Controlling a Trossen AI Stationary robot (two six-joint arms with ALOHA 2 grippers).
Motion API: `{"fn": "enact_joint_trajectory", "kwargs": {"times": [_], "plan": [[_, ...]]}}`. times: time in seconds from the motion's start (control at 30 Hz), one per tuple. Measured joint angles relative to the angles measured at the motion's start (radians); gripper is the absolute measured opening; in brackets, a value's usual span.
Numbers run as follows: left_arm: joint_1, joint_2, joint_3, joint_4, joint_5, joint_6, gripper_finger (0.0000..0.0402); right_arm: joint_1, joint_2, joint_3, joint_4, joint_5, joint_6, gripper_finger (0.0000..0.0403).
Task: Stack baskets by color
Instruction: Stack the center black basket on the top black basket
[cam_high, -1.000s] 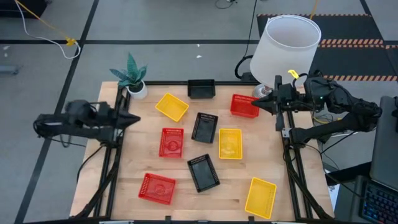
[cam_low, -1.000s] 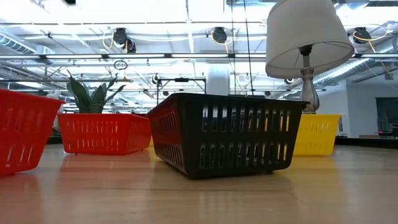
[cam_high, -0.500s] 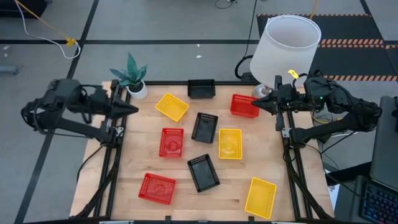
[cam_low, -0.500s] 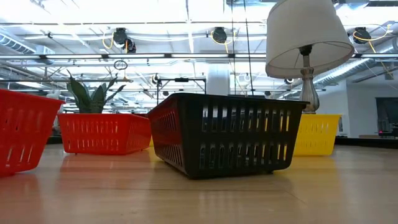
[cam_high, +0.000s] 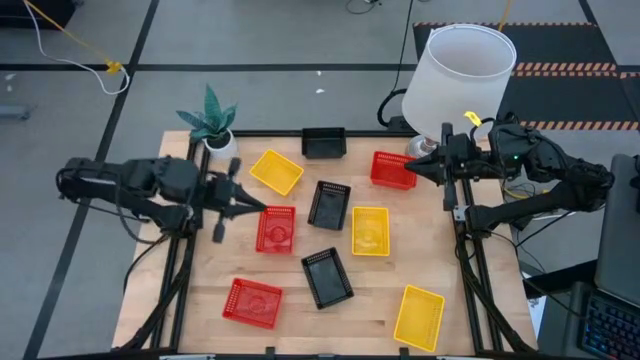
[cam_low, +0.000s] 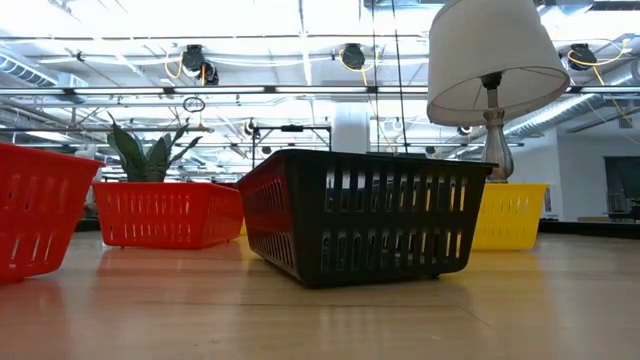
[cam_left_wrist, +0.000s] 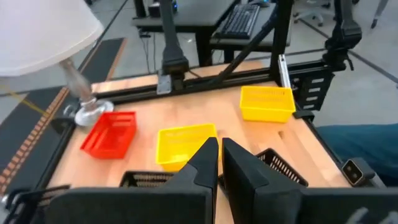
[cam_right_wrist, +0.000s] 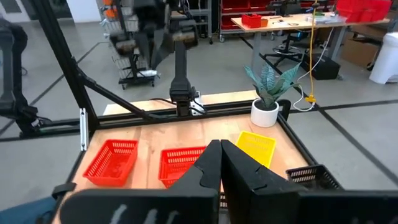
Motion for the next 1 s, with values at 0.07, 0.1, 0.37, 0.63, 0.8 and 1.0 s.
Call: {"fn": "enact_joint_trajectory", "kwargs": {"times": [0.07,0.1,0.37,0.63,0.8,1.0], "plan": [[-0.013,0.000,-0.055,0.058,0.000,-0.004,0.0026,0.009,0.003,-0.007,0.008,0.000,0.014,0.0000],[-0.017,0.000,-0.080,0.088,0.000,-0.004,0.0026,0.016,0.006,-0.018,0.020,0.000,0.017,0.0000],[-0.026,0.000,-0.185,0.206,-0.001,-0.025,0.0026,0.086,0.071,-0.143,0.130,0.030,0.068,0.0000],[-0.043,-0.001,-0.185,0.194,0.006,-0.057,0.0026,0.175,0.223,-0.257,0.325,0.114,0.140,0.0000],[-0.070,0.000,-0.185,0.188,0.008,-0.057,0.0026,0.231,0.353,-0.261,0.356,0.168,0.185,0.0000],[-0.104,0.000,-0.185,0.186,0.008,-0.052,0.0026,0.280,0.481,-0.261,0.416,0.207,0.219,0.0000]]}}
